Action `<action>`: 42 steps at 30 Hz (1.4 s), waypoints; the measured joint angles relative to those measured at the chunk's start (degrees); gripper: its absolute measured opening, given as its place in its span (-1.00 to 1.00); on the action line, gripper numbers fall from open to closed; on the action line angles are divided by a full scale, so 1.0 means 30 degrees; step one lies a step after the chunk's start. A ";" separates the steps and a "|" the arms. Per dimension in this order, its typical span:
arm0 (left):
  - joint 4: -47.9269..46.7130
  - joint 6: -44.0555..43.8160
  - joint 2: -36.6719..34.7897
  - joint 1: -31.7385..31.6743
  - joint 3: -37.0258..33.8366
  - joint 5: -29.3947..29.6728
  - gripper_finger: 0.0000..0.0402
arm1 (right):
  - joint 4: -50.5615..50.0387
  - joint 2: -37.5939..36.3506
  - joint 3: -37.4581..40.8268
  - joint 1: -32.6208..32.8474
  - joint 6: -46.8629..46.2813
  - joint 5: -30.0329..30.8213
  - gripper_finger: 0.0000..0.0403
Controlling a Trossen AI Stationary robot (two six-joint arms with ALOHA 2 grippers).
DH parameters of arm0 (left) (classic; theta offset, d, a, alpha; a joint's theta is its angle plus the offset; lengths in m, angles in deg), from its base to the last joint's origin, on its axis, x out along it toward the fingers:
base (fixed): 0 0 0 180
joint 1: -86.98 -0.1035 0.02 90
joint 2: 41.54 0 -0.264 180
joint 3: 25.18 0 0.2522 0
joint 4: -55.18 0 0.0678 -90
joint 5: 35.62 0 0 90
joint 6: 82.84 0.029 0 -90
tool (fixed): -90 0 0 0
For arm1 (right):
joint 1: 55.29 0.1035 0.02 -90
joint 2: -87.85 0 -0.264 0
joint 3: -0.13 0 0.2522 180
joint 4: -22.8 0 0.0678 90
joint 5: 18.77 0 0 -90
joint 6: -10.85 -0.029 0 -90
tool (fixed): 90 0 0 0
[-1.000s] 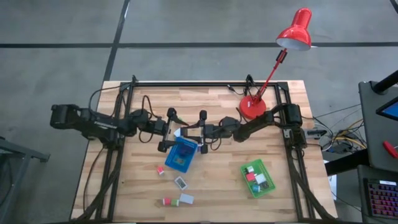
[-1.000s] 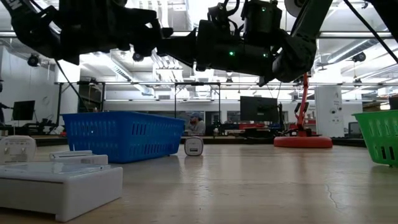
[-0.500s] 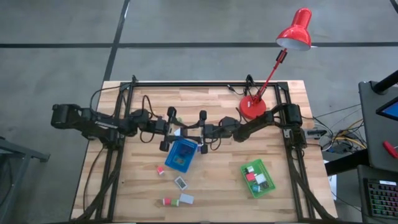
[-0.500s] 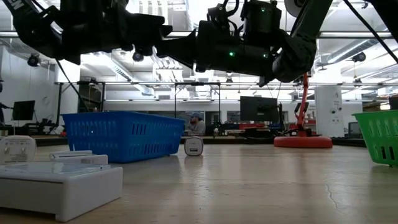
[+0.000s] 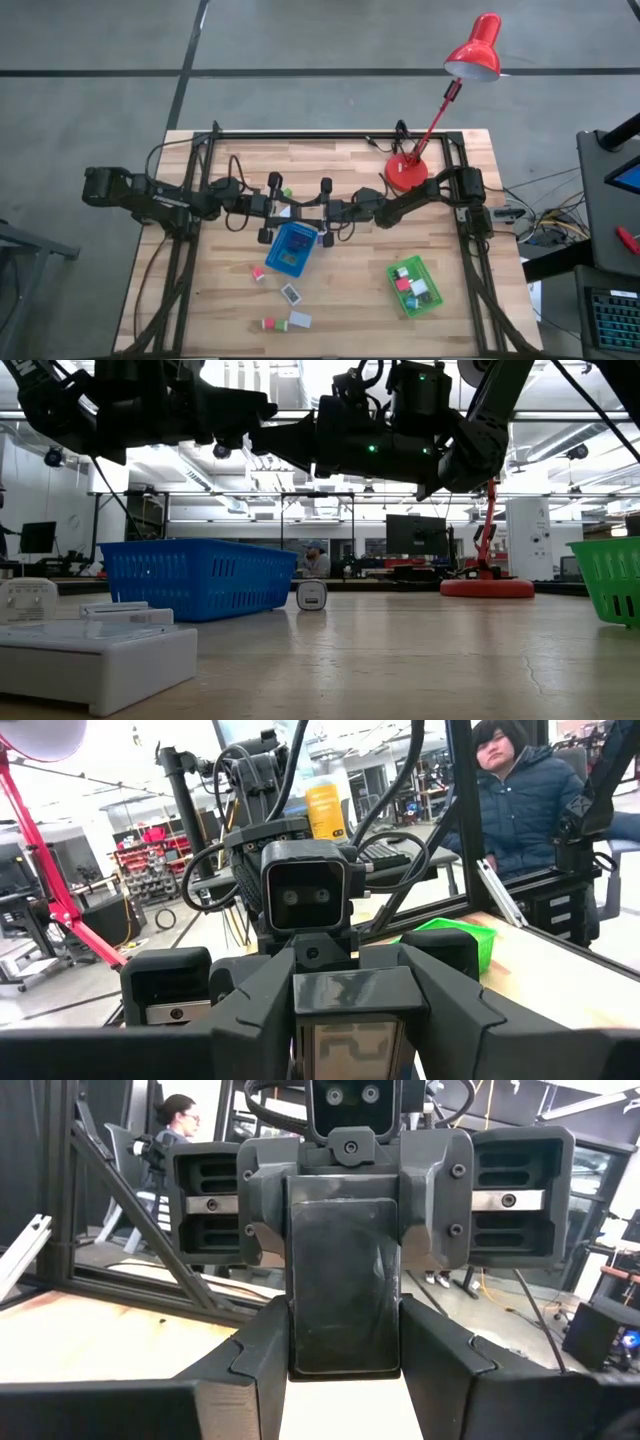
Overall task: Pick & Place Office items
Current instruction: Put the black digital clock into the blue bin
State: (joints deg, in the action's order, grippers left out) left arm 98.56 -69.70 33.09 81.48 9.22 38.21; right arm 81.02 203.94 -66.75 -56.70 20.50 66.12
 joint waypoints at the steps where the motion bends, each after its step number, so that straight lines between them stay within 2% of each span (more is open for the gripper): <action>1: -0.0021 0.0013 0.0000 0.0000 0.0002 -0.0109 -0.24 | 0.0000 0.0000 0.0000 0.0000 -0.0007 -0.0013 -0.29; 15: -0.0054 0.0064 0.0015 0.0002 -0.0010 -0.0395 -0.24 | -0.0056 0.0000 0.0000 0.0007 -0.0096 0.0023 -0.27; 22: -0.0333 0.0064 0.0051 0.0016 -0.0049 -0.0835 -0.24 | -0.0388 -0.0036 -0.0021 0.0007 -0.0379 0.0021 0.47; 27: -0.0363 0.0058 0.0042 0.0015 -0.0025 -0.0828 -0.24 | -0.1438 -0.0066 -0.0022 0.0007 -0.0731 0.0038 0.70; 32: -0.1579 0.0064 0.0036 0.0015 0.0295 -0.0776 -0.24 | -0.3300 -0.0108 -0.0022 0.0144 -0.1213 0.0118 0.73; 39: -0.4786 0.0127 -0.0148 0.0015 0.1122 -0.0747 -0.24 | -0.5191 -0.0886 0.0051 0.0532 -0.1210 0.0357 0.64; 42: -0.6430 0.0356 -0.0542 0.0015 0.1578 -0.0716 -0.24 | -0.6821 -0.1774 0.0118 0.0658 -0.0745 0.1437 0.62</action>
State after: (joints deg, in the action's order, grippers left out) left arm 79.27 -68.64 31.47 81.52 13.96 36.06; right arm 60.56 198.62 -66.40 -54.73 18.26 70.43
